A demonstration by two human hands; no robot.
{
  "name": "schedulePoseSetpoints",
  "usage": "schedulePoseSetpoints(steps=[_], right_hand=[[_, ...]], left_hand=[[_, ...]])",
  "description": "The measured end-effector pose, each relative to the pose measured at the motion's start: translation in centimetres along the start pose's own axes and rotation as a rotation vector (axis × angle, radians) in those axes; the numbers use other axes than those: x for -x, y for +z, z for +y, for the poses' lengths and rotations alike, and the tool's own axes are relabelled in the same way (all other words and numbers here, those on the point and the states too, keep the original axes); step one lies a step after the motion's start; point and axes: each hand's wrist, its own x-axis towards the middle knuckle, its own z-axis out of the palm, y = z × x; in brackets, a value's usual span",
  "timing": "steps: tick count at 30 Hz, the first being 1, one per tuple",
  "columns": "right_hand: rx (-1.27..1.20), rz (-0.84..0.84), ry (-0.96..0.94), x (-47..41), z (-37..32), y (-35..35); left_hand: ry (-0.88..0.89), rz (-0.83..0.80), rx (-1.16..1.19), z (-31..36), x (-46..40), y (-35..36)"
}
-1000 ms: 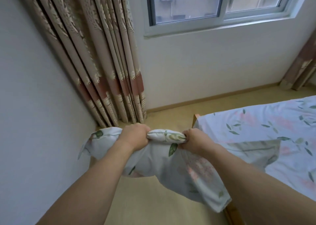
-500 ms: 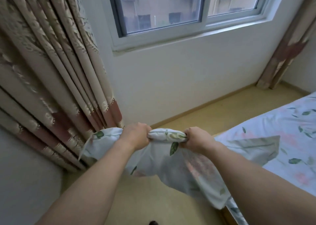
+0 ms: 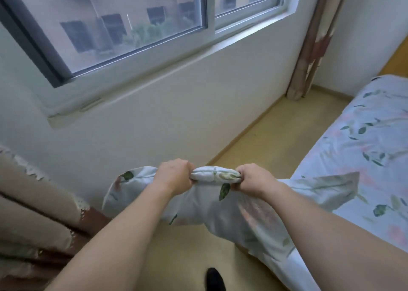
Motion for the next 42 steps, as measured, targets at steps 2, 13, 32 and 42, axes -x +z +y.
schedulePoseSetpoints(steps=[2,13,32,42], right_hand=[[-0.006,0.007,0.034,-2.9,0.4,-1.4],[-0.097,0.163,0.373,-17.4,4.2,-8.6],[-0.235,0.389,0.797,-33.3,29.4,-25.5],[-0.004,0.442,0.772,-44.7,46.7,-39.0]], left_hand=[[0.041,-0.002,-0.001,-0.9,-3.9,-0.5],[0.421,-0.049,0.012,-1.9,-28.5,-3.4],[0.868,-0.118,-0.115,23.3,-67.9,-8.2],[0.917,-0.101,-0.078,38.1,-88.4,-11.9]])
